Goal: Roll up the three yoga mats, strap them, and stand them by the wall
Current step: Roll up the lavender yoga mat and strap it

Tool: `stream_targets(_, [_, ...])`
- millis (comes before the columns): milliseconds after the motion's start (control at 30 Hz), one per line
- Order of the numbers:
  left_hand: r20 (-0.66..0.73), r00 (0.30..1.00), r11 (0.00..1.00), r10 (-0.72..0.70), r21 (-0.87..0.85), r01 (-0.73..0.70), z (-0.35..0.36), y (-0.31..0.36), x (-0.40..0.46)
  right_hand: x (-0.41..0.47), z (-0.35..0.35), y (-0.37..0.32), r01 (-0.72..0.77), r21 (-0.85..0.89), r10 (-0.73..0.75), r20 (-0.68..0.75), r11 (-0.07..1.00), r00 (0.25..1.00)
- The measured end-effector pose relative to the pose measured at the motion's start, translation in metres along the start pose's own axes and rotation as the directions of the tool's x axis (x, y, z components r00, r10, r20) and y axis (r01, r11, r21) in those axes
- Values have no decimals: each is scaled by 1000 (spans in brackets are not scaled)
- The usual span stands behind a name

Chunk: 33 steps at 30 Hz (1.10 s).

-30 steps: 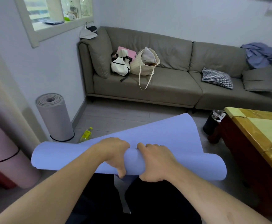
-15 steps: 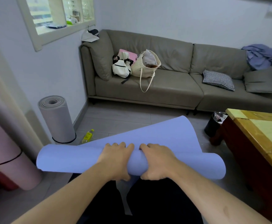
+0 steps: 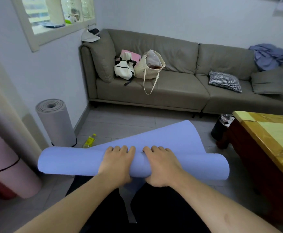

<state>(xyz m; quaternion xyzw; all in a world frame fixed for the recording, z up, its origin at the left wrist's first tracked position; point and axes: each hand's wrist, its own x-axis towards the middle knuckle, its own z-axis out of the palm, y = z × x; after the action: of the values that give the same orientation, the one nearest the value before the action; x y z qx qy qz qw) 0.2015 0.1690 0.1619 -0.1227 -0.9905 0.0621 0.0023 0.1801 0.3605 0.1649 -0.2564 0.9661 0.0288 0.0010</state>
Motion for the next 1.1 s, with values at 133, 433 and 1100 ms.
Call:
stream_targets(133, [79,997,993,22,-116,-13,-14,-10,10,-8,18,-3,4,-101,-18,-137,995,990])
stream_targets(433, [-112,993,999,22,35,-18,19,-1,0,4,1,-3,-29,-23,29,-8,999,1000])
stream_targets(1100, [314,939,989,143,-70,-127,-53,-25,15,-16,-5,-1,69,-8,-70,-64,998,995])
